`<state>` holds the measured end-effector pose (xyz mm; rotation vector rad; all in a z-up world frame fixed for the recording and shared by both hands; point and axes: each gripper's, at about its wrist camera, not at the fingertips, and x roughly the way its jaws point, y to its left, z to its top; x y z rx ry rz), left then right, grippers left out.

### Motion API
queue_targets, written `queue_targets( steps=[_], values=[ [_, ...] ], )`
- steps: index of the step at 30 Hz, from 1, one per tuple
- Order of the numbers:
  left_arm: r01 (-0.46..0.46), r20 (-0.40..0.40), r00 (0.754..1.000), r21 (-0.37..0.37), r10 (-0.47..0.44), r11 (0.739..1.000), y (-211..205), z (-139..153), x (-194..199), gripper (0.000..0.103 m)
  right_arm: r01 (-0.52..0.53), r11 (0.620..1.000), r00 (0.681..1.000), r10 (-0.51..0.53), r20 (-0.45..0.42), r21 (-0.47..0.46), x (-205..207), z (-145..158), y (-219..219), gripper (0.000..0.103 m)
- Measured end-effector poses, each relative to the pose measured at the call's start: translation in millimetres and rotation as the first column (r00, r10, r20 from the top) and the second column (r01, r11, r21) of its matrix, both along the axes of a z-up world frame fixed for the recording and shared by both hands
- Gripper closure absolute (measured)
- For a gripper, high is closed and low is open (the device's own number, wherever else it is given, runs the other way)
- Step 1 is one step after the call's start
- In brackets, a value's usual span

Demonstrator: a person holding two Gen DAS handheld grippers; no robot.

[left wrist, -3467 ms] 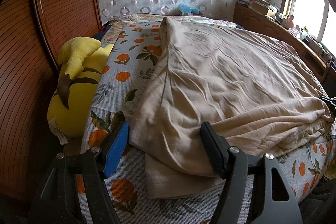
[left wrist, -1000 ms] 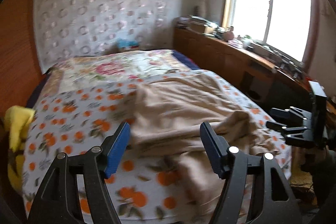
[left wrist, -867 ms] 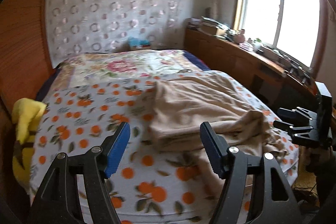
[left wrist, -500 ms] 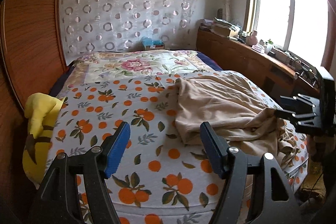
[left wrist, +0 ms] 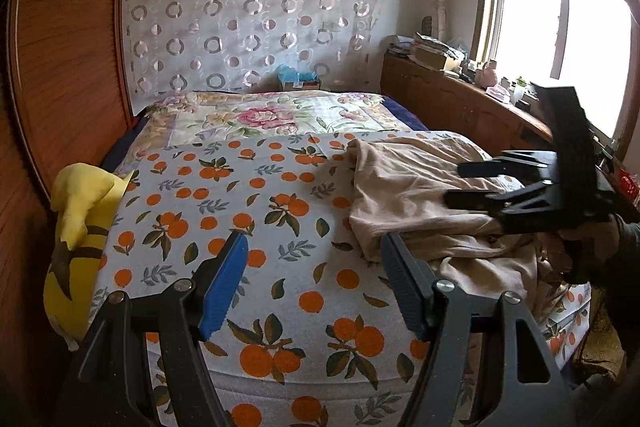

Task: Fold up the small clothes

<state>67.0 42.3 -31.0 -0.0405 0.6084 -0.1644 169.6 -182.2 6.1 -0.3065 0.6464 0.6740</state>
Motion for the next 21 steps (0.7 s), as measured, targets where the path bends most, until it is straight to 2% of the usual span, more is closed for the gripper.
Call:
queue_targets(
  steps=[6, 10, 18, 21],
  values=[
    [-0.007, -0.007, 1.0, -0.004, 0.007, 1.0, 3.8, -4.0, -1.5, 0.033, -0.104, 0.993, 0.99, 0.099, -0.1, -0.051, 22.8, -17.8, 27.2, 0.036],
    [-0.007, -0.011, 1.0, -0.009, 0.007, 1.0, 4.8, -6.2, -1.8, 0.033, -0.18, 0.979, 0.977, 0.168, -0.128, -0.093, 17.4, -27.7, 40.7, 0.036],
    [-0.001, -0.008, 1.0, -0.012, 0.001, 1.0, 3.3, -6.5, -3.8, 0.033, -0.194, 0.966, 0.973, 0.168, -0.155, -0.169, 28.8, -34.9, 61.9, 0.037],
    [-0.002, -0.005, 1.0, -0.013, 0.002, 1.0, 3.7, -6.2, -5.0, 0.033, -0.193, 0.965, 0.976, 0.171, -0.135, -0.175, 30.1, -35.4, 66.6, 0.037]
  ],
)
